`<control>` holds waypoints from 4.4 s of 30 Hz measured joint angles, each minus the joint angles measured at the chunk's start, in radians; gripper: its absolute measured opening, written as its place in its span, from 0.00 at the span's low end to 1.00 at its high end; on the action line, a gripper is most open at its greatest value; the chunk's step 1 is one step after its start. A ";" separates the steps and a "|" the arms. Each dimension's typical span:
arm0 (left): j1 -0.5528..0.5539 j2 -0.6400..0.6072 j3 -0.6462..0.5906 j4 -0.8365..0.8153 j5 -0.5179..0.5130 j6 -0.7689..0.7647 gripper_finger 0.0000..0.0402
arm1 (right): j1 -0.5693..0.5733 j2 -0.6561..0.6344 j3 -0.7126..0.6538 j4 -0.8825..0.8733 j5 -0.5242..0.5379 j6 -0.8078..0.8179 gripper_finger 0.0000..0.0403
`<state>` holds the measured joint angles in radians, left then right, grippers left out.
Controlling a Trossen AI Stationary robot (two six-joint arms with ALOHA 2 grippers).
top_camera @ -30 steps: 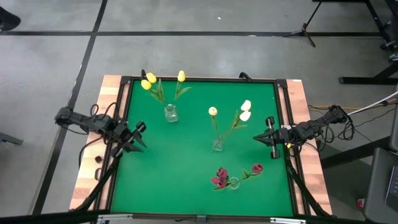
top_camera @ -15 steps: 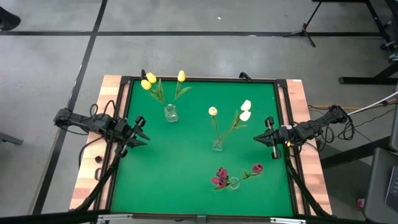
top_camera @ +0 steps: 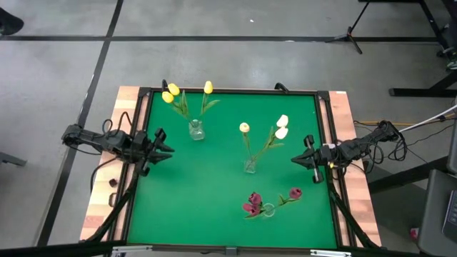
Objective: Sort flowers into vase by color
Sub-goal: Return to Home Position
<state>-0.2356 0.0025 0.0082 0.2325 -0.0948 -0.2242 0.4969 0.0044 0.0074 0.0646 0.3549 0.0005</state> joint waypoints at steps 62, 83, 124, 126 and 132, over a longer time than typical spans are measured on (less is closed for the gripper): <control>0.000 0.000 -0.001 -0.030 -0.043 0.025 0.23 | 0.000 0.000 0.000 0.000 -0.007 -0.058 0.04; 0.000 0.000 -0.001 -0.030 -0.043 0.025 0.23 | 0.000 0.000 0.000 0.000 -0.007 -0.058 0.04; 0.000 0.000 -0.001 -0.030 -0.043 0.025 0.23 | 0.000 0.000 0.000 0.000 -0.007 -0.058 0.04; 0.000 0.000 -0.001 -0.030 -0.043 0.025 0.23 | 0.000 0.000 0.000 0.000 -0.007 -0.058 0.04; 0.000 0.000 -0.001 -0.030 -0.043 0.025 0.23 | 0.000 0.000 0.000 0.000 -0.007 -0.058 0.04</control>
<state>-0.2356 0.0029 0.0074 0.2024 -0.1375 -0.1997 0.4969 0.0044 0.0074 0.0643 0.3479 -0.0578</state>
